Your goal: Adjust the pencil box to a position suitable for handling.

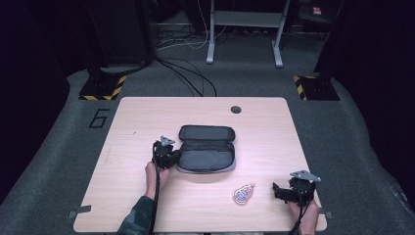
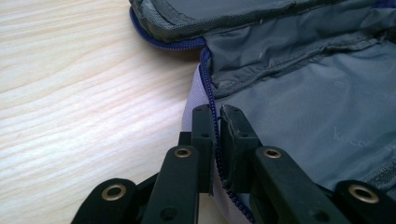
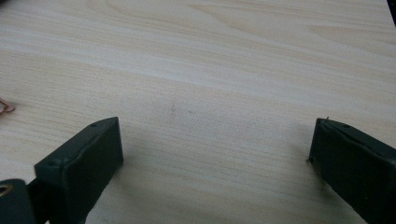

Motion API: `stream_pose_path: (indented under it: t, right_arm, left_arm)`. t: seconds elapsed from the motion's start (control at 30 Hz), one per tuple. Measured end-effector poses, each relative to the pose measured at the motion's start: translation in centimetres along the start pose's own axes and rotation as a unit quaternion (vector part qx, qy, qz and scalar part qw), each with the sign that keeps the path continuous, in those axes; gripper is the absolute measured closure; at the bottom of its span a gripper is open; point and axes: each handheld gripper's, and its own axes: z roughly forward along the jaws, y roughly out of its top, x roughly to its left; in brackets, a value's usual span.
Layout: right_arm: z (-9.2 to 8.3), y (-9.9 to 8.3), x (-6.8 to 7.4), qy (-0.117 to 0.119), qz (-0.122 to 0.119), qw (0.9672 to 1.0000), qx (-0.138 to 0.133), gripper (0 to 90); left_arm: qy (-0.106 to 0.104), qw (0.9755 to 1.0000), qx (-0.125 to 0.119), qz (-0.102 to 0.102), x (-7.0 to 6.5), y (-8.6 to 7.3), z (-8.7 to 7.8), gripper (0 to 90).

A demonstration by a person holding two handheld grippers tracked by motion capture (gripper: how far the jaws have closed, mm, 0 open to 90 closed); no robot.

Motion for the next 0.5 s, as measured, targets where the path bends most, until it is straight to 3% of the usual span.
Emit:
stream_pose_path:
  t: [0.07,0.1,0.17,0.23,0.3,0.37,0.4,0.5]
  right_arm:
    - [0.0,0.0,0.0,0.0,-0.001,1.0,-0.001,2.3]
    - [0.0,0.0,0.0,0.0,0.0,1.0,0.0,2.3]
    - [0.0,0.0,0.0,0.0,-0.001,1.0,0.0,2.2]
    - [0.0,0.0,0.0,0.0,0.0,1.0,0.0,2.2]
    - [0.0,0.0,0.0,0.0,-0.002,1.0,-0.001,2.3]
    - [0.0,0.0,0.0,0.0,-0.003,1.0,0.0,2.2]
    - [0.0,0.0,0.0,0.0,0.0,1.0,0.0,2.3]
    - [0.0,0.0,-0.1,0.001,-0.005,1.0,0.0,2.2]
  left_arm:
    - [0.001,1.0,-0.003,-0.004,-0.3,0.0,0.1,83.4]
    - [-0.001,0.9999,0.005,0.01,-0.2,0.0,0.0,83.1]
    - [-0.005,0.9999,0.008,0.014,-0.3,0.0,-0.1,80.1]
    - [-0.007,1.0,0.003,0.006,-0.4,0.0,-0.1,69.0]
    - [-0.014,0.9999,0.006,0.0,-0.4,0.0,-0.5,51.1]
    - [-0.017,0.9998,0.006,0.011,-0.2,0.0,-1.0,35.4]
    - [-0.02,0.9998,-0.001,0.004,-0.3,0.0,-1.1,35.4]
    - [-0.017,0.9998,-0.002,0.011,-0.2,-0.1,-2.2,25.8]
